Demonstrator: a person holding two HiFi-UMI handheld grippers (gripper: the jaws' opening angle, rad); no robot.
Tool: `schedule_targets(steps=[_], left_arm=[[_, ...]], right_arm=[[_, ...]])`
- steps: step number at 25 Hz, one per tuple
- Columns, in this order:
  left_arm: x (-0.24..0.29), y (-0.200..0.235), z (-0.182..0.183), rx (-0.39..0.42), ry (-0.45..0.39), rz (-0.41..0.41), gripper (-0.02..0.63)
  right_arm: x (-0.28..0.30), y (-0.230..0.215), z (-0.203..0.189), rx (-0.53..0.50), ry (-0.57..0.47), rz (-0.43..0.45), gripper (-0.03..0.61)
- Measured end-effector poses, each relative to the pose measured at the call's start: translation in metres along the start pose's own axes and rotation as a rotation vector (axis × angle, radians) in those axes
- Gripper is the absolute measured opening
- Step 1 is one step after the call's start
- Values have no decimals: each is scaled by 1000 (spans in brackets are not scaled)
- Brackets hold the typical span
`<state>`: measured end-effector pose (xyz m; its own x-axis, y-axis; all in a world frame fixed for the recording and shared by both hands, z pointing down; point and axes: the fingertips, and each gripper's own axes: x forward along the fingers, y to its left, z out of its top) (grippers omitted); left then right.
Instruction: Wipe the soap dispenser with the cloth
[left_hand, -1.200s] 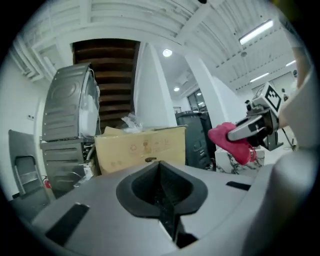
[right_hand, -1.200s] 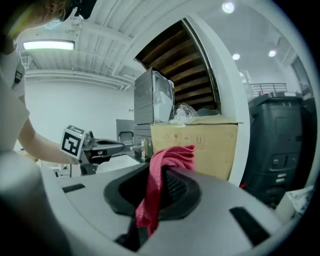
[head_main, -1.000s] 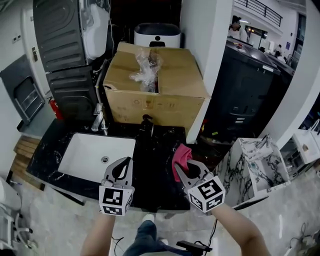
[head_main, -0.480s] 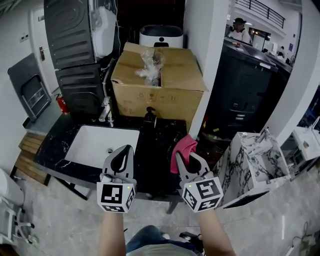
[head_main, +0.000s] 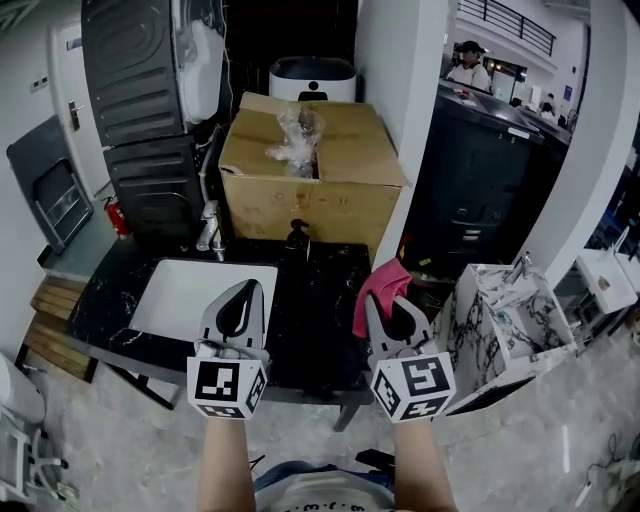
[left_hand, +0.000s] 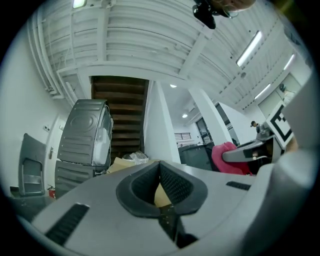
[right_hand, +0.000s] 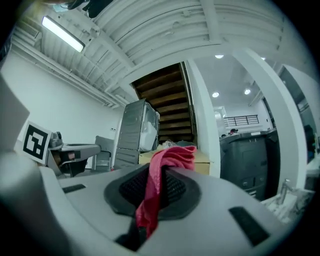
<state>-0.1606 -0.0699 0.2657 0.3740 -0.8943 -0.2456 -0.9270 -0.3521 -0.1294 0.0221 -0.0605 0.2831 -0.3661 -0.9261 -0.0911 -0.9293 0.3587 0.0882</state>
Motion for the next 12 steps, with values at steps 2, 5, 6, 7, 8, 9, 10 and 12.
schedule_targets(steps=[2,5,6,7,8,9,10,12], left_arm=[[1,0,-1,11,-1,-7,14],[5,2,0,28,-7,-13,14],[6,3,0,28,-10,-16,14],[7,4,0,25,-13,-19,14],[9,5,1,23,-15,-22,14],[10,6,1,23,-16,-24,14],[11,7,1,24,-16,-25,14],[13,9,2,27,-16,-25,14]], right_arm=[[1,2,3,-23,-7,-3,46],[5,2,5,-52,-7,-18,46],[6,2,6,-53,-10,-23,45],[7,1,7,-54,-15,-29,46],[7,1,8,-56,-21,-34,46],[8,0,9,-58,-26,-38,46],[8,-1,10,-61,-28,-40,46],[9,-1,11,-68,-27,-41,46]])
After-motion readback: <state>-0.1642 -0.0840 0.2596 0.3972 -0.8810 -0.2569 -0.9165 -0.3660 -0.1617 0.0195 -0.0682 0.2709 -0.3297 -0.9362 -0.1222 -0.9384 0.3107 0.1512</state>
